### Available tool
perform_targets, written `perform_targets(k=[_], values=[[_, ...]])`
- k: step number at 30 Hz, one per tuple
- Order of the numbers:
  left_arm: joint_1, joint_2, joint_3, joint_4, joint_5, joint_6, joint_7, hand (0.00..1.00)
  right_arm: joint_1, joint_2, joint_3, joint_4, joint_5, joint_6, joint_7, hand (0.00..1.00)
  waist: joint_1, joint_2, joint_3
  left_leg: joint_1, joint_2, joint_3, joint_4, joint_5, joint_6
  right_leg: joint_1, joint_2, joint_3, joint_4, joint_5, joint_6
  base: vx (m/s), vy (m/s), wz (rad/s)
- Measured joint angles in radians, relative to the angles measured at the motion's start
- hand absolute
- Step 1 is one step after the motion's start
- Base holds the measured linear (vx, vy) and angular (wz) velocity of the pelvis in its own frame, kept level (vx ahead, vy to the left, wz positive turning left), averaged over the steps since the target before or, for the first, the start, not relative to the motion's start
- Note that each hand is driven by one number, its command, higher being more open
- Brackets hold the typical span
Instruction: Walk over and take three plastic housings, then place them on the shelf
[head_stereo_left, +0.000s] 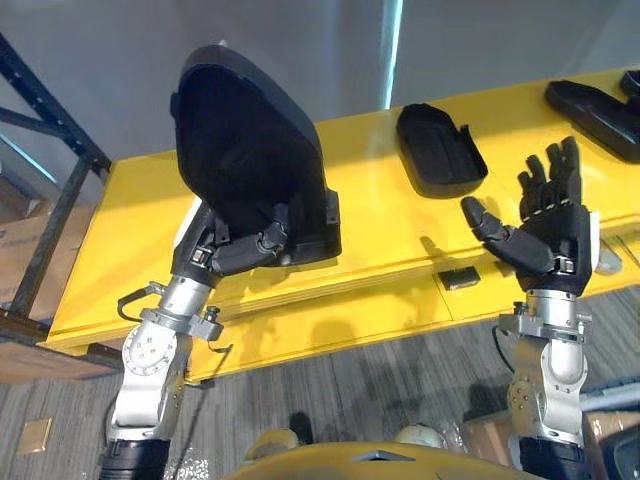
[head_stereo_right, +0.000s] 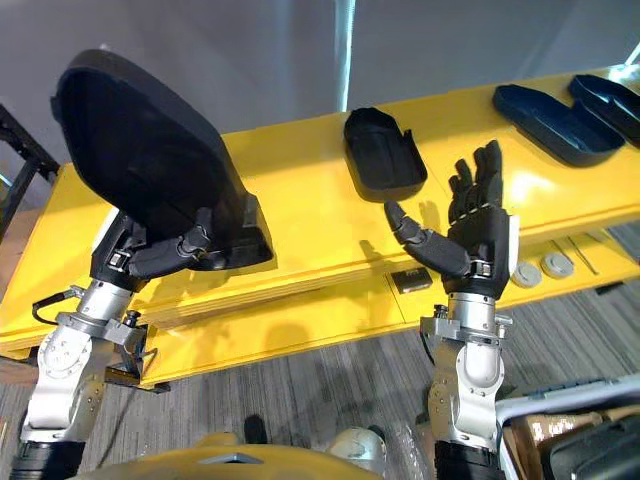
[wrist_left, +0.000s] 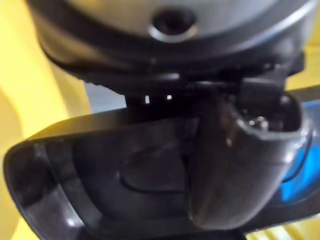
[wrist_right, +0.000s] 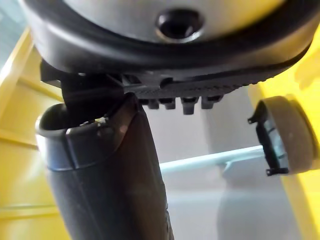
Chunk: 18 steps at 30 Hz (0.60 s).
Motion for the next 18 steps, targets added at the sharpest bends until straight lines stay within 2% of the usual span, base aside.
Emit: perform_targets(k=[2,3,5,7,14,16,18], values=[[-0.056,0.004,-0.023,0.014,0.000,0.025,0.020,0.00,0.009,-0.002,0.010,-0.022,0.001,0.007,0.045,1.00,-0.020,0.002,0.000,-0.012,0.004,-0.022,-0.007,0.017,-0.004,0.000,0.009,-0.010,-0.003,0.001,0.001,-0.02,-0.017,0.18],[-0.078,0.004,-0.036,0.025,0.000,0.031,0.026,0.00,0.009,-0.005,0.010,-0.030,0.001,0.008,0.052,1.00,-0.021,0.005,-0.002,-0.012,0.005,-0.027,-0.016,0.029,-0.009,-0.002,0.011,-0.020,-0.002,0.003,0.004,0.01,-0.054,0.35],[-0.172,0.004,-0.079,0.077,-0.003,0.055,0.041,0.00,-0.006,-0.041,0.026,-0.038,-0.001,0.009,0.068,1.00,-0.023,0.007,-0.003,-0.014,0.011,-0.044,-0.052,0.073,-0.001,-0.009,0.020,-0.041,0.007,0.002,0.000,0.03,-0.060,0.30],[-0.221,0.016,-0.091,0.111,-0.005,0.077,0.047,0.00,-0.029,-0.077,0.049,-0.038,-0.002,0.011,0.075,1.00,-0.025,0.006,-0.002,-0.014,0.015,-0.048,-0.071,0.088,-0.002,-0.016,0.027,-0.045,0.009,0.001,-0.001,0.02,-0.047,0.09],[-0.394,0.115,-0.105,0.249,-0.126,0.140,0.076,0.00,-0.088,-0.097,0.070,-0.032,0.003,0.038,0.105,1.00,-0.045,0.005,-0.001,-0.015,0.000,-0.037,-0.093,0.100,0.001,-0.039,0.019,-0.027,0.014,0.001,-0.001,0.00,0.016,-0.03],[-0.490,0.141,-0.112,0.329,-0.126,0.159,0.107,0.00,-0.086,-0.097,0.083,-0.027,0.017,0.055,0.126,1.00,-0.051,0.005,-0.001,-0.014,-0.002,-0.034,-0.093,0.101,0.003,-0.042,0.017,-0.020,0.018,0.001,-0.001,-0.01,0.029,-0.07],[-0.589,0.173,-0.127,0.447,-0.170,0.186,0.134,0.00,-0.087,-0.112,0.119,-0.026,0.094,0.083,0.159,1.00,-0.064,0.009,0.001,-0.009,-0.005,-0.025,-0.093,0.101,0.003,-0.053,0.016,-0.003,0.031,-0.001,-0.002,-0.04,0.028,-0.12]])
